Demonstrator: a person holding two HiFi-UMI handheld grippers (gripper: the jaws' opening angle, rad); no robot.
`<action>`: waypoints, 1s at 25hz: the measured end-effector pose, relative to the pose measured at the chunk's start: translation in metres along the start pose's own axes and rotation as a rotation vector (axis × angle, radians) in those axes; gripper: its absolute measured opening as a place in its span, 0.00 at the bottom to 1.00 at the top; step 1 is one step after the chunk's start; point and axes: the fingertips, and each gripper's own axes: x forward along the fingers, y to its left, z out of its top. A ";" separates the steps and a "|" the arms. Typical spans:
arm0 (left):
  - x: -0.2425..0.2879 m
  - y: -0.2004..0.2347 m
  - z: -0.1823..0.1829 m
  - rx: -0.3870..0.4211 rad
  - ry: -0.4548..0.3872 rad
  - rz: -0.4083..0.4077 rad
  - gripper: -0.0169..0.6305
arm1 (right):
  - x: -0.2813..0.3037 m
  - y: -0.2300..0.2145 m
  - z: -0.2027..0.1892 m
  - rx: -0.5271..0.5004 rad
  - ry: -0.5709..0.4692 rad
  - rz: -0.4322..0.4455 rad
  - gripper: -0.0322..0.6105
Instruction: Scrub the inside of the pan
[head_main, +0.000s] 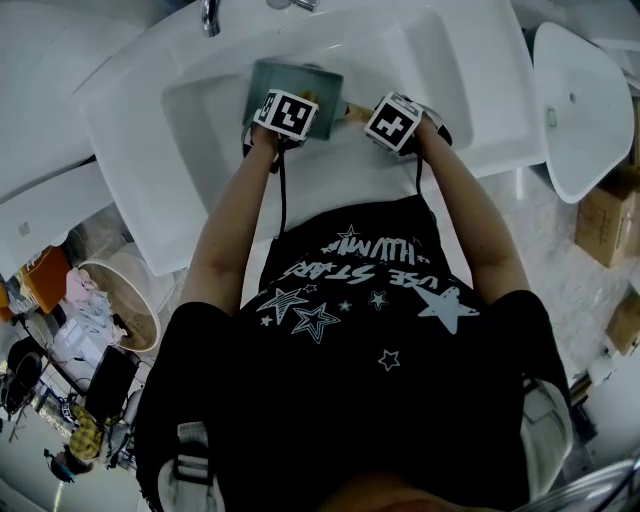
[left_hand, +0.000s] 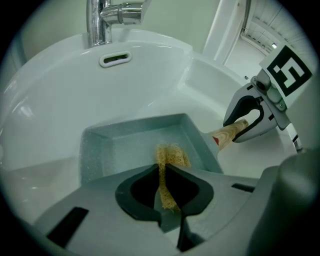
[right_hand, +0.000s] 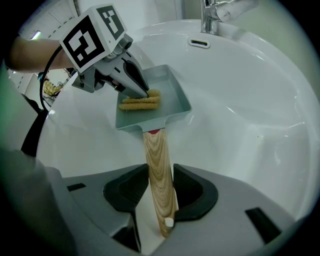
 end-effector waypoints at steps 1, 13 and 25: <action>-0.001 0.003 0.000 0.002 0.000 0.009 0.09 | 0.000 0.000 0.000 0.000 -0.002 0.001 0.28; -0.012 0.039 -0.010 0.065 0.031 0.150 0.09 | 0.001 0.000 0.000 0.003 -0.001 -0.001 0.28; -0.025 0.078 -0.019 0.083 0.072 0.333 0.09 | 0.001 0.002 0.002 0.005 0.008 -0.001 0.28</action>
